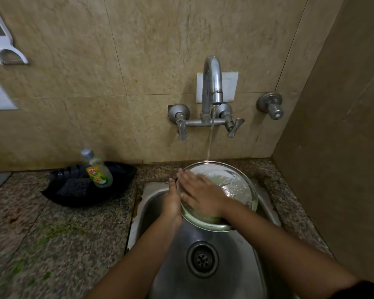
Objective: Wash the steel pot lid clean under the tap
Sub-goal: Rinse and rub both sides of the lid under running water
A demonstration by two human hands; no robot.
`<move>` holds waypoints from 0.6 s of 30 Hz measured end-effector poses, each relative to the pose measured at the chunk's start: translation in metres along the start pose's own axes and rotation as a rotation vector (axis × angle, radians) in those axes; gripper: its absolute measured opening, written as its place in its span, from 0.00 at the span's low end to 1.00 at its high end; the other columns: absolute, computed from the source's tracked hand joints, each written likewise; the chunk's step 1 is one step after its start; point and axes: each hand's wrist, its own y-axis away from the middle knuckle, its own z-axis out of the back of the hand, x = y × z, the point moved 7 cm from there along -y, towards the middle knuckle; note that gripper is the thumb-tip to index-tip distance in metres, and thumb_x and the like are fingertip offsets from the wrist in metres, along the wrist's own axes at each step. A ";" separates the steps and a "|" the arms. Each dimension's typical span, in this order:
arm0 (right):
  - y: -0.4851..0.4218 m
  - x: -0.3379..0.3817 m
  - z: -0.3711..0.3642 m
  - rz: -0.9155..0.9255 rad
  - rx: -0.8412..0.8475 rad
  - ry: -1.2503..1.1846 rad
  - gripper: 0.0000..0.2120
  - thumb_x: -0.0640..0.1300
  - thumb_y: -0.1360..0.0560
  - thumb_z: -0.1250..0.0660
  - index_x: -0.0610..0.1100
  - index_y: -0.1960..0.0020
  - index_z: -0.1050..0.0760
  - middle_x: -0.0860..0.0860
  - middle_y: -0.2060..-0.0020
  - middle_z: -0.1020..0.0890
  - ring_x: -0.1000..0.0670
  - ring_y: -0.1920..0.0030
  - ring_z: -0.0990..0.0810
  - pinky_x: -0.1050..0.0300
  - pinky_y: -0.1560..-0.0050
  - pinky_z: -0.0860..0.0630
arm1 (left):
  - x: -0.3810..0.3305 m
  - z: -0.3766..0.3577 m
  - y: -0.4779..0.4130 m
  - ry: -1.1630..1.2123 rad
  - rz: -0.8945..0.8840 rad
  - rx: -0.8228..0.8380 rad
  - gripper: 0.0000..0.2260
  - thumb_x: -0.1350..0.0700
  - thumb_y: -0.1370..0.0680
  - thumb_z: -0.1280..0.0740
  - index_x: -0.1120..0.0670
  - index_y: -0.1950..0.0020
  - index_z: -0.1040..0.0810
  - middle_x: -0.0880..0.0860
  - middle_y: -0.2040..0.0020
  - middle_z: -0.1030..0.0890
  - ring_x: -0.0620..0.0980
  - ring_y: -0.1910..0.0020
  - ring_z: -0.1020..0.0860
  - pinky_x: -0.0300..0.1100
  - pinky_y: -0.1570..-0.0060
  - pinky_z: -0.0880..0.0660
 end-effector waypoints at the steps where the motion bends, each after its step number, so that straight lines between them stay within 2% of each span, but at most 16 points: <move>1: 0.011 0.012 -0.004 0.073 0.058 -0.019 0.30 0.57 0.18 0.55 0.47 0.22 0.61 0.51 0.22 0.59 0.53 0.23 0.61 0.51 0.24 0.59 | -0.001 0.005 -0.003 0.015 0.011 -0.016 0.30 0.35 0.22 0.49 0.56 0.41 0.20 0.57 0.44 0.17 0.53 0.49 0.19 0.45 0.47 0.25; 2: 0.025 0.017 -0.009 0.131 0.116 -0.020 0.29 0.58 0.18 0.56 0.49 0.22 0.61 0.52 0.22 0.59 0.55 0.23 0.62 0.52 0.25 0.60 | -0.003 0.010 0.000 0.032 0.037 -0.032 0.31 0.35 0.22 0.49 0.59 0.42 0.21 0.58 0.43 0.18 0.55 0.48 0.20 0.46 0.45 0.26; 4: 0.053 0.010 -0.011 0.167 0.187 0.021 0.30 0.61 0.20 0.56 0.52 0.22 0.61 0.55 0.23 0.60 0.56 0.24 0.63 0.53 0.25 0.61 | -0.010 0.021 0.002 0.033 0.027 -0.066 0.27 0.38 0.20 0.48 0.60 0.51 0.22 0.59 0.45 0.20 0.58 0.44 0.21 0.51 0.40 0.26; 6: 0.068 -0.024 -0.006 0.033 0.197 0.077 0.32 0.64 0.21 0.55 0.53 0.22 0.58 0.54 0.22 0.58 0.53 0.23 0.61 0.51 0.24 0.59 | -0.016 0.023 0.007 0.059 -0.010 -0.048 0.20 0.44 0.18 0.47 0.56 0.57 0.25 0.57 0.49 0.22 0.56 0.48 0.23 0.52 0.42 0.27; 9: 0.058 -0.075 0.006 -0.247 0.084 0.205 0.35 0.63 0.21 0.53 0.47 0.22 0.59 0.48 0.22 0.57 0.49 0.22 0.58 0.50 0.24 0.57 | -0.006 0.024 0.006 0.020 -0.014 -0.044 0.25 0.41 0.19 0.46 0.60 0.53 0.20 0.61 0.48 0.17 0.56 0.54 0.20 0.48 0.49 0.23; 12: 0.021 -0.079 0.010 -0.330 -0.106 0.132 0.35 0.62 0.21 0.53 0.43 0.22 0.58 0.45 0.22 0.54 0.48 0.22 0.57 0.50 0.25 0.58 | 0.005 0.019 0.004 -0.025 0.003 -0.029 0.26 0.39 0.21 0.45 0.59 0.48 0.19 0.59 0.55 0.16 0.57 0.55 0.18 0.46 0.56 0.22; 15: -0.005 -0.036 -0.001 -0.175 -0.117 0.024 0.33 0.60 0.20 0.53 0.45 0.22 0.60 0.47 0.22 0.56 0.49 0.23 0.60 0.47 0.23 0.59 | 0.005 0.009 0.009 -0.082 0.002 0.008 0.26 0.38 0.21 0.46 0.57 0.50 0.19 0.58 0.55 0.15 0.57 0.54 0.17 0.47 0.51 0.22; 18: 0.016 0.014 -0.015 0.101 -0.018 -0.011 0.30 0.58 0.18 0.54 0.48 0.22 0.62 0.51 0.22 0.60 0.54 0.24 0.63 0.54 0.25 0.61 | 0.000 0.014 0.006 -0.078 -0.009 -0.018 0.25 0.38 0.20 0.48 0.55 0.53 0.20 0.59 0.52 0.16 0.55 0.54 0.18 0.45 0.53 0.23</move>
